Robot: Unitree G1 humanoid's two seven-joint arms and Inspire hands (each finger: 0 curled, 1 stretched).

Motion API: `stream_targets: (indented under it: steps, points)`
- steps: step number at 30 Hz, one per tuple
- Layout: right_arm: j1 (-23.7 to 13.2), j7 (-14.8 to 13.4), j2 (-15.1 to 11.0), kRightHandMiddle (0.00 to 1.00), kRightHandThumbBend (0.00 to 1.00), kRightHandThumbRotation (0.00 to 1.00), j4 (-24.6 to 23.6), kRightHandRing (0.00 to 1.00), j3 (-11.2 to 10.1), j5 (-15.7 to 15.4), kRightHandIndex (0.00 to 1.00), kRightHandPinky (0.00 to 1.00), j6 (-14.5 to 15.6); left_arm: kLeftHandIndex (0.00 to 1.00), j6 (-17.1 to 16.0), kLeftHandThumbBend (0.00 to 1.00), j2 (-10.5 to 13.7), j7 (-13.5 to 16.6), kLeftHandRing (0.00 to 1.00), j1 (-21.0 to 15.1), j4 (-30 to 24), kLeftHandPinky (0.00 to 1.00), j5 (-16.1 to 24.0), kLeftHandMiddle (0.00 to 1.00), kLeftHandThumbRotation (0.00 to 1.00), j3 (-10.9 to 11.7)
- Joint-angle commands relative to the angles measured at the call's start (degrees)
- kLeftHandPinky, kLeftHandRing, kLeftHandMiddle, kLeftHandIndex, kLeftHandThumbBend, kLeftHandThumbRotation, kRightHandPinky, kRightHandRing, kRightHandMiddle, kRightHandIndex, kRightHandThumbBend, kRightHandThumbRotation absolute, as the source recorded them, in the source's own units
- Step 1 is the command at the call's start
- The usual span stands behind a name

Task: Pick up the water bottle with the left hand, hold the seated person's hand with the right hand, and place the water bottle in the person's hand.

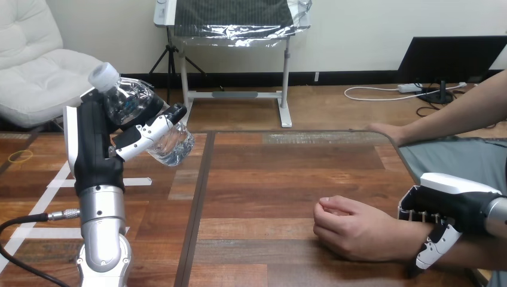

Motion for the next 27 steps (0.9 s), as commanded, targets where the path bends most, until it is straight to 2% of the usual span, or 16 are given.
stream_targets:
  steps: [1, 9, 17, 27]
  points:
    - [0.6, 0.0, 2.1, 0.39, 0.85, 0.00, -0.2, 0.31, 0.3, 0.8, 0.40, 0.25, 0.1, 0.41, -1.2, 0.62, 0.4, -0.3, 0.31, -5.7, -2.6, 0.25, -0.5, 0.37, 0.00, 0.1]
    - [0.0, 0.9, 1.9, 0.38, 0.84, 0.00, -0.4, 0.30, -0.6, 2.5, 0.40, 0.24, 0.5, 0.41, -1.1, 0.61, 0.6, -0.7, 0.31, -6.5, -2.2, 0.25, -0.4, 0.37, 0.00, 0.0]
    - [-1.0, 1.1, 1.7, 0.35, 0.84, 0.00, 0.5, 0.28, -2.1, 5.1, 0.38, 0.22, -1.8, 0.41, -0.4, 0.62, 0.4, -1.1, 0.32, -7.8, -1.4, 0.26, -0.7, 0.38, 0.00, -0.1]
    - [-2.1, 1.8, 1.2, 0.33, 0.85, 0.00, -0.1, 0.26, -3.7, 6.8, 0.37, 0.20, -2.3, 0.41, 0.4, 0.62, 0.2, -2.1, 0.32, -9.8, 0.2, 0.27, -1.3, 0.38, 0.00, -0.2]
